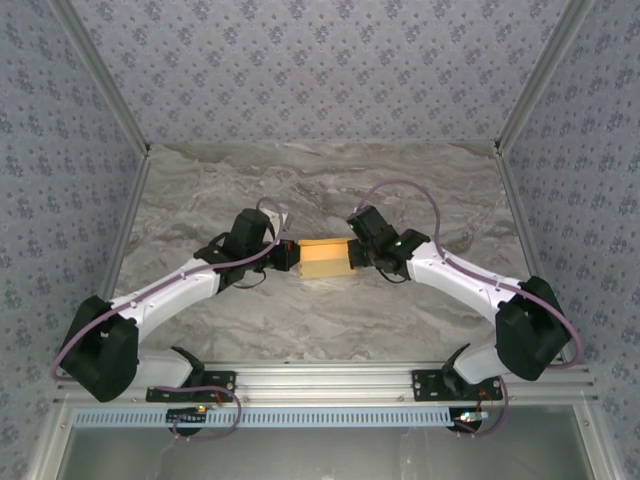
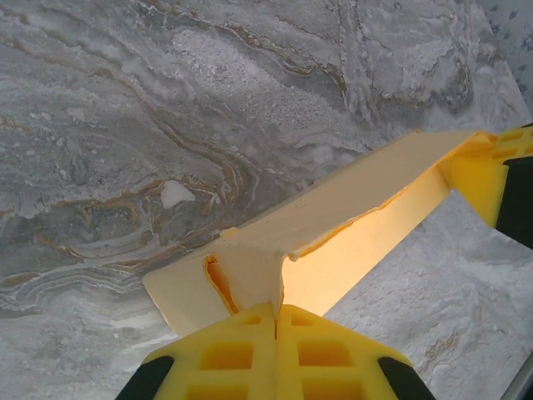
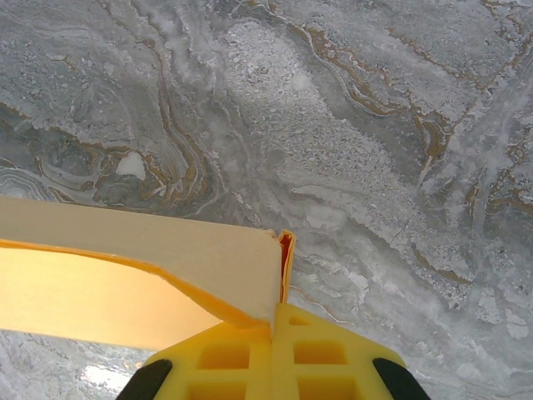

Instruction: Fold the paper box

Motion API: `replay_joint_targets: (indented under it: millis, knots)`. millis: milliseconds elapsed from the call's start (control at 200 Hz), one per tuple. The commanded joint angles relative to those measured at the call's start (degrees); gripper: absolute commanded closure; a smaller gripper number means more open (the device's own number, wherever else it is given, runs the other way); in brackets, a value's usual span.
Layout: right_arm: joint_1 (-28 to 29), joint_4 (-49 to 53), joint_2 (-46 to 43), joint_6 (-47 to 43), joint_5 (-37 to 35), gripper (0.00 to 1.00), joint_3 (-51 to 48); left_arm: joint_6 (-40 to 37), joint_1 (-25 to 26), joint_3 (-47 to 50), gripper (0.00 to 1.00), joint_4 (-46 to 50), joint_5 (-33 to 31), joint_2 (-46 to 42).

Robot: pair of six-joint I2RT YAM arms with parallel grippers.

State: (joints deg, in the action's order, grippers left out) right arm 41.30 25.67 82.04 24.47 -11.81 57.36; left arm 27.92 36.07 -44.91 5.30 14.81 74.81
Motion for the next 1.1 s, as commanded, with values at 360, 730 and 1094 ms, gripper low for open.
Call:
replay_joint_targets:
  millis: [360,730,1094]
  knots:
    - [0.9,2.8,-0.5,0.6,-0.5,0.99,-0.2,1.5,2.8,4.6,1.0,-0.1,-8.3,-1.2]
    - [1.7,-1.2,-2.1,-2.6,-3.2,0.99,-4.2,1.3,3.2,9.6,0.9,-4.6,-7.6,-5.1]
    - [3.2,-1.2,-2.1,-2.9,-5.8,0.99,-4.5,-0.3,2.2,8.4,0.46,0.0,-7.5,-14.6]
